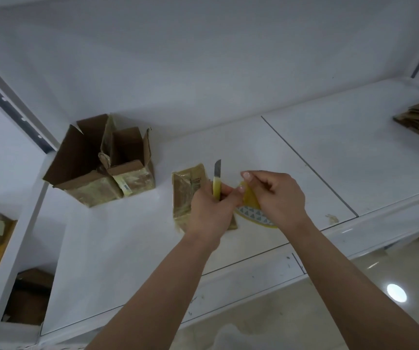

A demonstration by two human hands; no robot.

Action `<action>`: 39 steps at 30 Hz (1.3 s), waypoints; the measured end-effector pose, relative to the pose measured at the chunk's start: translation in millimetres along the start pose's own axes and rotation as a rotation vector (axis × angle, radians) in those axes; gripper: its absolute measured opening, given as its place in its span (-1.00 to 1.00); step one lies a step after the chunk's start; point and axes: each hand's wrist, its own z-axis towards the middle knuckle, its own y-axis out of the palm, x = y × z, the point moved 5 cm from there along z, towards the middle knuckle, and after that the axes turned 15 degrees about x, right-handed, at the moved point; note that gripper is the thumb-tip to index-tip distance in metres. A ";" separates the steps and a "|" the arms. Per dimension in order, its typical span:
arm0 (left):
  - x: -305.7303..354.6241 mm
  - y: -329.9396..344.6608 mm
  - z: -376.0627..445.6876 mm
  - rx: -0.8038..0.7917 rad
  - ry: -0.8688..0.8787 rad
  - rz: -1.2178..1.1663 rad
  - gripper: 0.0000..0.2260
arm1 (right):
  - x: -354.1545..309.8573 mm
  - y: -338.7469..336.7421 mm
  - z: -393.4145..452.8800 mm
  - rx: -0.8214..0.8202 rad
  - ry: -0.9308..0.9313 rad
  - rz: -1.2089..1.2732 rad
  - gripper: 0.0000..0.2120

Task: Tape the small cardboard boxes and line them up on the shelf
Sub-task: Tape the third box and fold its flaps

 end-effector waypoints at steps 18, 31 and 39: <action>-19.6 -133.0 28.0 0.352 0.043 0.199 -0.85 | 22.4 -10.5 3.4 0.389 -0.308 -0.389 -0.82; -108.8 -163.6 30.2 0.270 0.188 0.828 -0.62 | 54.9 32.1 -31.7 0.114 -0.148 -0.546 -0.63; -36.0 -99.8 30.8 0.000 0.579 0.350 -0.74 | -30.7 70.8 -35.8 -0.236 -0.427 -0.108 -0.72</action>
